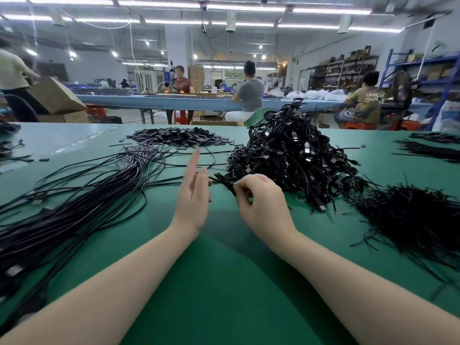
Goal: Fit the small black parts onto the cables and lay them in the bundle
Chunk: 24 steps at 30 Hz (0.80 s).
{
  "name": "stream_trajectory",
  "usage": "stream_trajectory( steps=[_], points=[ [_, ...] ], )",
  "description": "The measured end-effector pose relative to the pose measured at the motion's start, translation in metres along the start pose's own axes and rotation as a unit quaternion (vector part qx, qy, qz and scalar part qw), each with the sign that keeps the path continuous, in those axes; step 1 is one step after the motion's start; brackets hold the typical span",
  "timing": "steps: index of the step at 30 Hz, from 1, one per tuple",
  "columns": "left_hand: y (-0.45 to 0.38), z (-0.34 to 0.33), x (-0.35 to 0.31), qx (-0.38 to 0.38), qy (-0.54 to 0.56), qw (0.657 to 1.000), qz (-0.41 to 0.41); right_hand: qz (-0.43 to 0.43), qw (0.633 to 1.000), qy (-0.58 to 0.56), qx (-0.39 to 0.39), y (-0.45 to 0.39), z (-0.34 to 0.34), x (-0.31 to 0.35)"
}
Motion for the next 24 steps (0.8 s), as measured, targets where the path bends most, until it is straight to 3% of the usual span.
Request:
stream_trajectory(
  steps=[3, 6, 7, 9, 11, 13, 15, 20, 22, 24],
  points=[
    [-0.002, 0.009, 0.005, -0.029, -0.029, 0.999, -0.005, 0.038, 0.997, 0.013, -0.061, -0.011, 0.028, 0.018],
    [-0.008, 0.004, 0.031, 0.003, -0.032, 0.996, 0.088, 0.141, 0.981, 0.090, -0.096, -0.042, 0.063, 0.048],
    [-0.009, 0.003, 0.039, 0.015, -0.060, 0.991, 0.117, 0.140, 0.978, 0.120, -0.100, -0.063, 0.076, 0.049],
    [-0.010, 0.000, 0.043, 0.035, -0.119, 0.984, 0.125, 0.055, 0.975, 0.184, -0.106, -0.122, 0.105, 0.028],
    [-0.010, -0.004, 0.041, 0.054, -0.148, 0.982, 0.106, -0.110, 0.968, 0.222, -0.025, -0.169, 0.120, -0.017],
    [-0.010, -0.006, 0.040, 0.063, -0.156, 0.981, 0.094, -0.207, 0.939, 0.247, 0.116, -0.178, 0.103, -0.046],
    [-0.010, -0.004, 0.039, 0.055, -0.150, 0.982, 0.096, -0.204, 0.924, 0.270, 0.178, -0.156, 0.075, -0.042],
    [-0.007, -0.005, 0.029, 0.038, -0.234, 0.969, 0.070, -0.122, 0.916, 0.301, 0.235, -0.024, -0.040, -0.016],
    [-0.002, -0.004, 0.019, 0.028, -0.318, 0.947, 0.045, -0.118, 0.920, 0.261, 0.268, 0.017, -0.068, -0.021],
    [-0.007, 0.003, 0.020, 0.047, -0.385, 0.919, 0.074, -0.135, 0.938, 0.186, 0.260, 0.024, -0.070, -0.031]
  ],
)
Point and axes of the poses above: each hand's wrist, its own y-axis away from the middle knuckle, its own z-axis out of the back of the hand, x = y × z, the point moved 10 cm from there along -y, towards the middle knuckle, and after that the axes turned 8 degrees about x, right-handed, at the moved point
